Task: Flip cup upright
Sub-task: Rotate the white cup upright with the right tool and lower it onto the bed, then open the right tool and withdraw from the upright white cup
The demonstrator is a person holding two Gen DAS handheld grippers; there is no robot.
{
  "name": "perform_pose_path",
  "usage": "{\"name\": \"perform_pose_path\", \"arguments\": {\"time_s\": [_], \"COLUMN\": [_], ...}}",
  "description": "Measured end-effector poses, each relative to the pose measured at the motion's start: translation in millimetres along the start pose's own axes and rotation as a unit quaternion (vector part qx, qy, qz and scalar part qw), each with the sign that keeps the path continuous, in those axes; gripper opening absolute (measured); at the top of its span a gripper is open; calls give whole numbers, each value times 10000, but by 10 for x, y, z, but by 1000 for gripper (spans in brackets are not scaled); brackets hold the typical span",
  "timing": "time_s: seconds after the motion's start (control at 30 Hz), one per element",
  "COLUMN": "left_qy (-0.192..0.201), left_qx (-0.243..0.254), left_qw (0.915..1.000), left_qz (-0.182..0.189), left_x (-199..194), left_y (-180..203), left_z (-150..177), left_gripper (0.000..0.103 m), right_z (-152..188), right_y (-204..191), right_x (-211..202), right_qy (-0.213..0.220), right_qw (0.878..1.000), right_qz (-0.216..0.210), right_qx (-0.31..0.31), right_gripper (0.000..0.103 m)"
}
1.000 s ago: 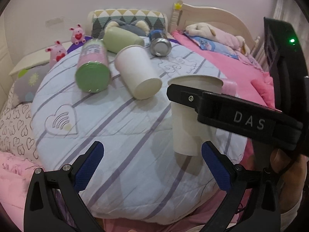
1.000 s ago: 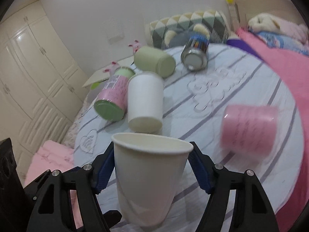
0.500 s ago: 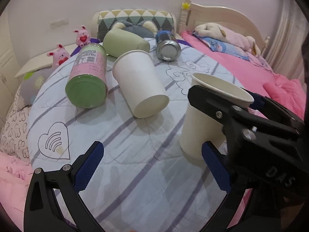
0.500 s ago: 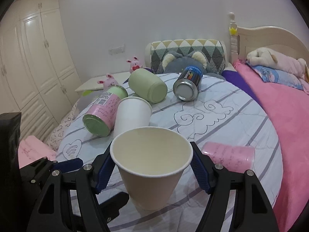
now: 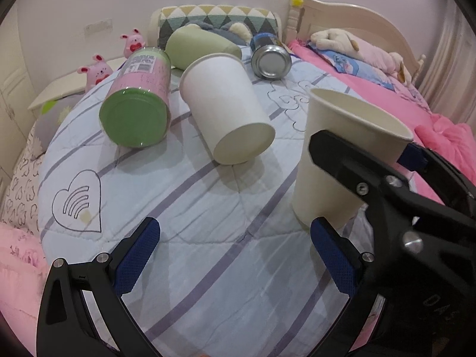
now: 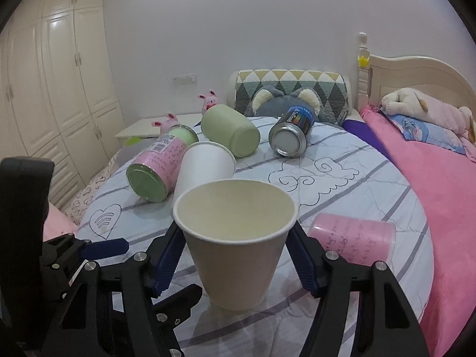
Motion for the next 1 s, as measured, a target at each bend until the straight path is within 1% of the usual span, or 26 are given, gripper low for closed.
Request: {"name": "perform_pose_path", "arguments": {"time_s": [0.2, 0.33, 0.4, 0.5, 0.53, 0.7, 0.83, 1.0], "left_qy": [-65, -58, -48, -18, 19, 107, 243, 373], "left_qx": [-170, -105, -99, -89, -78, -112, -137, -169], "left_qw": [9998, 9999, 9999, 10000, 9999, 9998, 9993, 9988], "left_qz": [-6, -46, -36, -39, -72, -124, -241, -274], "left_x": [16, -7, -20, -50, -70, -136, -244, -395], "left_y": [-51, -36, -23, -14, -11, -9, -16, -8], "left_z": [46, 74, 86, 101, 102, 121, 127, 132], "left_gripper": [102, 102, 102, 102, 102, 102, 102, 102], "right_z": [62, 105, 118, 120, 123, 112, 92, 40], "right_y": [9, 5, 5, -15, -17, -38, -28, -12], "right_x": [-51, -110, -131, -177, -189, -301, -407, -594], "right_qy": [99, 153, 154, 220, 239, 426, 568, 716], "right_qw": [9999, 9999, 9999, 9997, 9997, 9991, 9984, 9974], "right_qz": [-14, -46, -46, -43, -38, -1, -2, -7], "right_qx": [8, 1, 15, 1, -11, -62, -81, -55], "right_gripper": [68, 69, 75, 77, 81, 81, 81, 81]}}
Point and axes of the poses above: each gripper's, at about its wrist camera, not at the fingertips, and x roughly the way its jaws point, y to its right, z to its underside, the point moved 4 cm from there along x, roughly the way its jaws point, and after that the axes turned 13 degrees about x, right-handed, at the moved point
